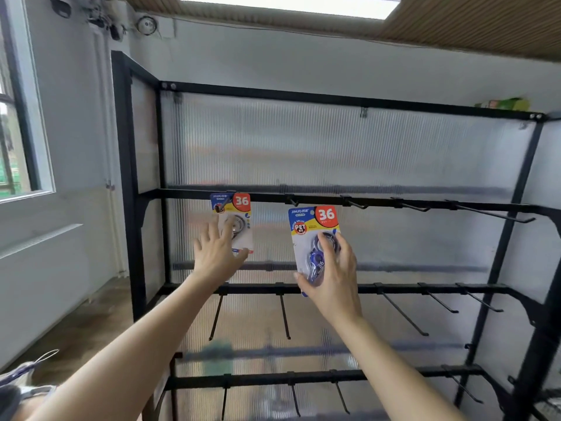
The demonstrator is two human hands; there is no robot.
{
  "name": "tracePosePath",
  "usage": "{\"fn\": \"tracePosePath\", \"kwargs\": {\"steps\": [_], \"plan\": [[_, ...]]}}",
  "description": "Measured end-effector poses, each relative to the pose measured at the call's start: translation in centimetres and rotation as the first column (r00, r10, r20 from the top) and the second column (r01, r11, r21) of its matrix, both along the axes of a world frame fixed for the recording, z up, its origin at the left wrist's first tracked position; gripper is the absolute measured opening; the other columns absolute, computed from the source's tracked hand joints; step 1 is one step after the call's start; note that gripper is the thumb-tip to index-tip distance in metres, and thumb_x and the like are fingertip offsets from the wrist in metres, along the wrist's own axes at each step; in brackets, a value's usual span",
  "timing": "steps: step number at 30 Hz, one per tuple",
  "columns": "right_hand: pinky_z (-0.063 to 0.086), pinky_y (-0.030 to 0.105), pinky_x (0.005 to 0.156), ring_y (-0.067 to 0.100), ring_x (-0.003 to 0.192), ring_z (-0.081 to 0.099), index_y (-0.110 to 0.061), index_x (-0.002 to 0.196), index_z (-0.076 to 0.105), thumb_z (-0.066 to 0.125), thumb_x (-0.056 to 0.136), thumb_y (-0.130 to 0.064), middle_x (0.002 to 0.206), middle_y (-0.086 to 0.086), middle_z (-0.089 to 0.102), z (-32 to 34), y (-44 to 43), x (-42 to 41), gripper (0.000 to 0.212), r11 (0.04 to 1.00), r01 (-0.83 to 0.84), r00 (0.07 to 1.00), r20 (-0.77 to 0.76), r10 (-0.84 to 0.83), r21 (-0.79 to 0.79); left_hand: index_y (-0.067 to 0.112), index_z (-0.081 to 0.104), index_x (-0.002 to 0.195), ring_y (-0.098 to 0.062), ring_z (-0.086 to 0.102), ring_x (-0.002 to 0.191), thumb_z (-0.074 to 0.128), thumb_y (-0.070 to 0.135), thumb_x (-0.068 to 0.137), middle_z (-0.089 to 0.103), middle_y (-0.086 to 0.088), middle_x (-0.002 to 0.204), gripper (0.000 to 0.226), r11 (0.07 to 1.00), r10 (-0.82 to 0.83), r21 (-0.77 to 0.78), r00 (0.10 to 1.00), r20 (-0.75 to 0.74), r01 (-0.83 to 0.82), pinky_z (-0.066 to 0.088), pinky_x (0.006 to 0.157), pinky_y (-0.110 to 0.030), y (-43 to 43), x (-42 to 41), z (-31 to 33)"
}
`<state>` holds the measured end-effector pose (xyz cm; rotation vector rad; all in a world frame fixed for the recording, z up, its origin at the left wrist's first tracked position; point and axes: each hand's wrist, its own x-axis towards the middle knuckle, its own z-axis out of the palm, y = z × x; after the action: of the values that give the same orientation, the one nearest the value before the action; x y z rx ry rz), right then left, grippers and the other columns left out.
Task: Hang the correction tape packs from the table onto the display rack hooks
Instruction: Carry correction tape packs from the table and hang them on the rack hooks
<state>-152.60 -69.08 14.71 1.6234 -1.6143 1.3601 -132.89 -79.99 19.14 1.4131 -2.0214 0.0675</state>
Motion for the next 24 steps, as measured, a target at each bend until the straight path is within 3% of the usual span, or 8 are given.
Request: {"fn": "tracePosePath", "kwargs": {"steps": [19, 24], "plan": [[0.049, 0.053, 0.092, 0.038, 0.128, 0.041, -0.008, 0.136, 0.047, 0.081, 0.072, -0.035, 0.142, 0.022, 0.039, 2.8, -2.8, 1.7, 0.078, 0.995, 0.044, 0.999, -0.017, -0.043, 0.088, 0.024, 0.005, 0.153, -0.03, 0.001, 0.147, 0.051, 0.048, 0.094, -0.002, -0.009, 0.16, 0.079, 1.0, -0.022, 0.016, 0.998, 0.064, 0.021, 0.008, 0.118, -0.047, 2.6, 1.4, -1.3], [0.051, 0.052, 0.089, 0.036, 0.125, 0.042, -0.016, 0.135, 0.037, 0.078, 0.068, -0.04, 0.138, 0.019, 0.038, 2.1, -2.4, 2.7, 0.082, 0.997, 0.072, 0.997, -0.036, -0.073, -0.024, 0.025, 0.006, 0.153, -0.03, 0.003, 0.147, 0.052, 0.047, 0.093, 0.001, -0.009, 0.16, 0.078, 0.999, -0.032, 0.023, 0.999, 0.037, 0.032, 0.009, 0.118, -0.046, 2.3, 2.3, -1.6]]}}
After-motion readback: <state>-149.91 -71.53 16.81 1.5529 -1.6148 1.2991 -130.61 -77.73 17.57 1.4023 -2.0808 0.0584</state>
